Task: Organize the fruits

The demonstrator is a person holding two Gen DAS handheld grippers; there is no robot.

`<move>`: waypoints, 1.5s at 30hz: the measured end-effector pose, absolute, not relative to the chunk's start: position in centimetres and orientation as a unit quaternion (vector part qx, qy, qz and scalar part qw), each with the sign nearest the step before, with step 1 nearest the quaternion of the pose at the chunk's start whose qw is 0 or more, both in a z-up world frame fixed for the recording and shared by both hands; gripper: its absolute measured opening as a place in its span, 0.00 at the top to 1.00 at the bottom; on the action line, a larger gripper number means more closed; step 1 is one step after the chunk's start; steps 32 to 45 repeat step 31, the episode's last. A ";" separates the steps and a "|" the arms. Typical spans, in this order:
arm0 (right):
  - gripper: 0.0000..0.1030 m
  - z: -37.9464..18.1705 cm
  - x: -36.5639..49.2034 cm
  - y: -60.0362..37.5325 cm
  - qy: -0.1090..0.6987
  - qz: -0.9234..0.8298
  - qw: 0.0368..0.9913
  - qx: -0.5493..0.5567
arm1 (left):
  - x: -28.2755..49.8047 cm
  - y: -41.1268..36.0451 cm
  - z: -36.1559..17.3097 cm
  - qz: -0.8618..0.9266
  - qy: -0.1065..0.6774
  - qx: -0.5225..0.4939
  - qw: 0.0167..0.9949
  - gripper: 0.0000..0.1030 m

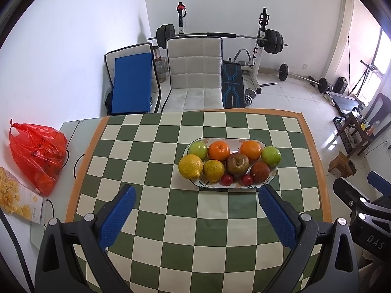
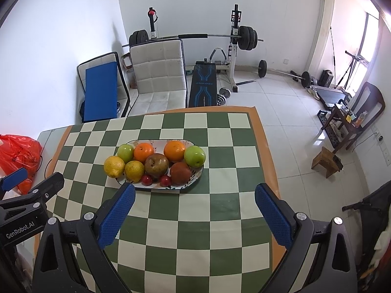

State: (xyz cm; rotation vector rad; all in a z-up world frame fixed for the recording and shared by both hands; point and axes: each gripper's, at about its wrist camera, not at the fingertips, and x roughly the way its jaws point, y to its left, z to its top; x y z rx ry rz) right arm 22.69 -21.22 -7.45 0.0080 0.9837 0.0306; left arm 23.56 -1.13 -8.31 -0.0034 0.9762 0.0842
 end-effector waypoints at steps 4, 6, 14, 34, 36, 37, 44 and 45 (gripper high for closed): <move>0.03 -7.5 22.7 -21.3 0.472 0.015 0.881 0.005 | 23.6 -1.2 -8.2 0.039 0.468 -0.002 0.883 0.00; 0.03 -7.4 22.6 -21.3 0.471 0.015 0.882 0.006 | 23.5 -1.2 -8.2 0.040 0.468 -0.001 0.883 0.00; 0.03 -7.2 22.5 -21.3 0.470 0.017 0.882 0.006 | 23.3 -1.2 -8.1 0.039 0.468 -0.002 0.883 0.00; 0.03 -6.4 22.1 -21.3 0.469 0.019 0.883 0.008 | 22.9 -1.4 -7.7 0.038 0.457 0.000 0.889 0.00; 0.03 -6.4 22.1 -21.3 0.469 0.019 0.883 0.008 | 22.9 -1.4 -7.7 0.038 0.457 0.000 0.889 0.00; 0.03 -6.4 22.1 -21.3 0.469 0.019 0.883 0.008 | 22.9 -1.4 -7.7 0.038 0.457 0.000 0.889 0.00; 0.03 -6.4 22.1 -21.3 0.469 0.019 0.883 0.008 | 22.9 -1.4 -7.7 0.038 0.457 0.000 0.889 0.00; 0.03 -6.4 22.1 -21.3 0.469 0.019 0.883 0.008 | 22.9 -1.4 -7.7 0.038 0.457 0.000 0.889 0.00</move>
